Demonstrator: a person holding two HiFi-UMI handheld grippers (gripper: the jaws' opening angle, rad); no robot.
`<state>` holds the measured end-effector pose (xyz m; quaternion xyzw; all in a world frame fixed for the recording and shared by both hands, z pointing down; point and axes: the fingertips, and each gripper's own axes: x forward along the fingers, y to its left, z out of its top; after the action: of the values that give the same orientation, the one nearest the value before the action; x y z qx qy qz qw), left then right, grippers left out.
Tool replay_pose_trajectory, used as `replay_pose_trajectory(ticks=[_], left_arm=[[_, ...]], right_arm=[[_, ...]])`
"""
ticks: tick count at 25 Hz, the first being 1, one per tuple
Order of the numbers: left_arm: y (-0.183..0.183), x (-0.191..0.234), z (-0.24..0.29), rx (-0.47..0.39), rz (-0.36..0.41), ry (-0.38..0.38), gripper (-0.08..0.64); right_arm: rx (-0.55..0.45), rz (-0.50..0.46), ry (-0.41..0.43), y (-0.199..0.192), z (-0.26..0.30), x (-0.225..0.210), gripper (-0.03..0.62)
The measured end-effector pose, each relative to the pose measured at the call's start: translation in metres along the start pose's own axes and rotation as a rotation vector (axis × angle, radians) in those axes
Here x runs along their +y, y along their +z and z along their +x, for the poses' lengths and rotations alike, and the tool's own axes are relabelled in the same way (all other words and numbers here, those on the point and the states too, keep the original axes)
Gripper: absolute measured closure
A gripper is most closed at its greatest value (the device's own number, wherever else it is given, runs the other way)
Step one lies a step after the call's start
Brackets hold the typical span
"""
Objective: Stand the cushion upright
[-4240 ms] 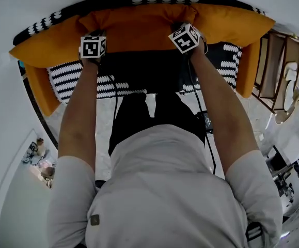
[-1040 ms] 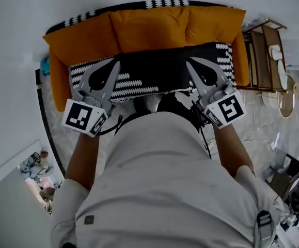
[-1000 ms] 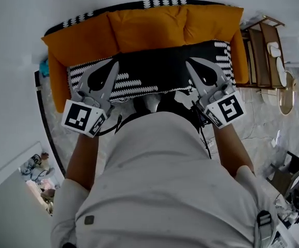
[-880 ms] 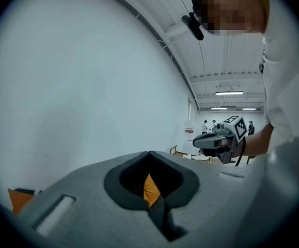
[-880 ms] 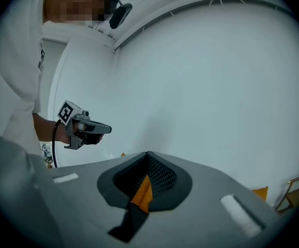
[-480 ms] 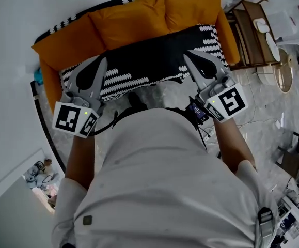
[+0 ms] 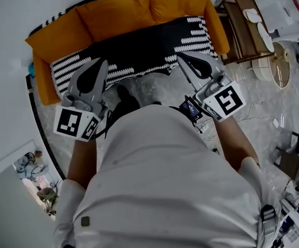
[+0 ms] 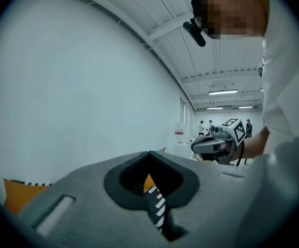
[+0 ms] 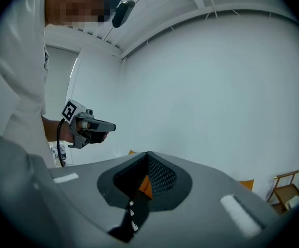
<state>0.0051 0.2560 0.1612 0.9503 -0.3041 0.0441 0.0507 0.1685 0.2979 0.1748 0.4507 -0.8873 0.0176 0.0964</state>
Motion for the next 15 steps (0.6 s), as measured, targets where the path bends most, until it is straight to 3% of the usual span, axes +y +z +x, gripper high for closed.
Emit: replay_pose_trajectory(ticks=[8,15], left_arm=[[-0.008,-0.075,-0.023,0.012,0.009,0.04,0.557],[-0.009,-0.1,-0.039,0.008,0.01,0.074,0.557]], right_arm=[[-0.01,0.021,0.06,-0.016,-0.067,0.021,0.581],[-0.004,0.01,0.105,-0.022,-0.086,0.041,0.581]])
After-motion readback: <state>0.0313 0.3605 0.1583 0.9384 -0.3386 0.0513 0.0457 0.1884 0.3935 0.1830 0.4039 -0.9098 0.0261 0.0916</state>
